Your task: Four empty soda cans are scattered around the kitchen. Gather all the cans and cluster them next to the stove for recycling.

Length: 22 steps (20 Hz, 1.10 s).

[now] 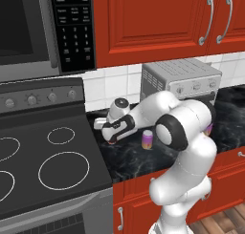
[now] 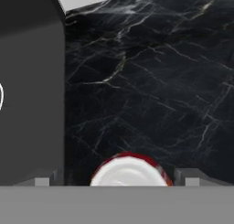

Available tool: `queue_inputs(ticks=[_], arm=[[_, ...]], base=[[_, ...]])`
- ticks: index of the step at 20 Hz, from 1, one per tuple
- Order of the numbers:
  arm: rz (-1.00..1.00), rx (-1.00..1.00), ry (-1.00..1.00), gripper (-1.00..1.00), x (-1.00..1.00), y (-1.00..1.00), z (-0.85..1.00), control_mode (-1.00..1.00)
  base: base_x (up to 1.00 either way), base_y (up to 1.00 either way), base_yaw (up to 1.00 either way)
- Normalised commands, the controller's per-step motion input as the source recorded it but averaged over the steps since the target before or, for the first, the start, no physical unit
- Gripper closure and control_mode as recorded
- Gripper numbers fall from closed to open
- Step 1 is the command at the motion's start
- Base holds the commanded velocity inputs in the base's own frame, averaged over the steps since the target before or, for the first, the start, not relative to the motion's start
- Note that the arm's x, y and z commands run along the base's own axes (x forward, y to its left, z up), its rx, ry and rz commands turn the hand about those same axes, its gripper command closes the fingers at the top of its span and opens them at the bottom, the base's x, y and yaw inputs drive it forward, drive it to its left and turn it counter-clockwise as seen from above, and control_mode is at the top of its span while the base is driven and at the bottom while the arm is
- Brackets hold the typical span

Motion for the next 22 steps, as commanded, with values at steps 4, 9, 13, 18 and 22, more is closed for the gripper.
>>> queue_inputs(ticks=[4, 9, 13, 18, 22], arm=[[0.00, 0.00, -0.01, -1.00, -0.04, 0.00, 0.20, -1.00], [0.00, 0.00, 0.00, -1.00, -0.13, -0.04, 0.20, -1.00], [0.00, 0.00, 0.00, -1.00, -0.24, -0.10, 0.13, -1.00], [0.00, 0.00, 0.00, -1.00, -0.22, -0.15, 0.17, -1.00], [0.00, 0.00, 0.00, -1.00, -0.27, -0.22, 0.14, -1.00]], base=[[0.00, 0.00, 0.00], [0.00, 0.00, 0.00], [0.00, 0.00, 0.00], [0.00, 0.00, 0.00], [0.00, 0.00, 0.00]])
